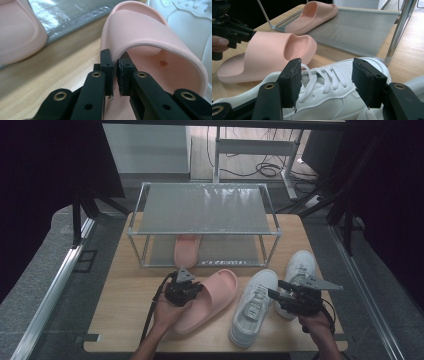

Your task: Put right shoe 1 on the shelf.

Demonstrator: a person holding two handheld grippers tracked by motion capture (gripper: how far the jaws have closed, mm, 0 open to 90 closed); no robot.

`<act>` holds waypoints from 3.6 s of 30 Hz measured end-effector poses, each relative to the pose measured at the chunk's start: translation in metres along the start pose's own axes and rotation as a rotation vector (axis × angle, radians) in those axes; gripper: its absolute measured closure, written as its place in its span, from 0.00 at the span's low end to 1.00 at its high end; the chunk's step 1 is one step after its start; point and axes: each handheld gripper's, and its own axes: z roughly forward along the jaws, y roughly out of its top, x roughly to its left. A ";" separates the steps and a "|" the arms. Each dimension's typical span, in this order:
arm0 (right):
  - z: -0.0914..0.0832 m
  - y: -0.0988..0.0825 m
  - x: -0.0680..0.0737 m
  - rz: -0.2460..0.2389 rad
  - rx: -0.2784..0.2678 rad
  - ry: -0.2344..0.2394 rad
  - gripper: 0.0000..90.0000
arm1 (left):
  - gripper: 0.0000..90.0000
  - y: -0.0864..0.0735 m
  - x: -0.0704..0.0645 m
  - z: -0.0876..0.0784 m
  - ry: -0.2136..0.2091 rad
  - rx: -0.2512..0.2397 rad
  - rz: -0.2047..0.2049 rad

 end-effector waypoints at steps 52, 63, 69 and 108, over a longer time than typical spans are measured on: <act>-0.004 -0.002 -0.002 0.014 -0.004 -0.005 0.46 | 0.93 0.056 0.042 0.094 0.299 -0.076 -0.193; -0.005 -0.002 -0.002 0.016 -0.005 -0.005 0.46 | 0.77 0.052 0.034 0.075 0.251 -0.114 -0.167; -0.005 -0.002 -0.002 0.015 -0.004 -0.007 0.46 | 0.79 0.044 0.027 0.055 0.223 -0.124 -0.125; -0.001 -0.003 0.001 0.010 0.006 -0.006 0.46 | 1.00 -0.040 0.012 -0.012 0.020 -0.010 -0.004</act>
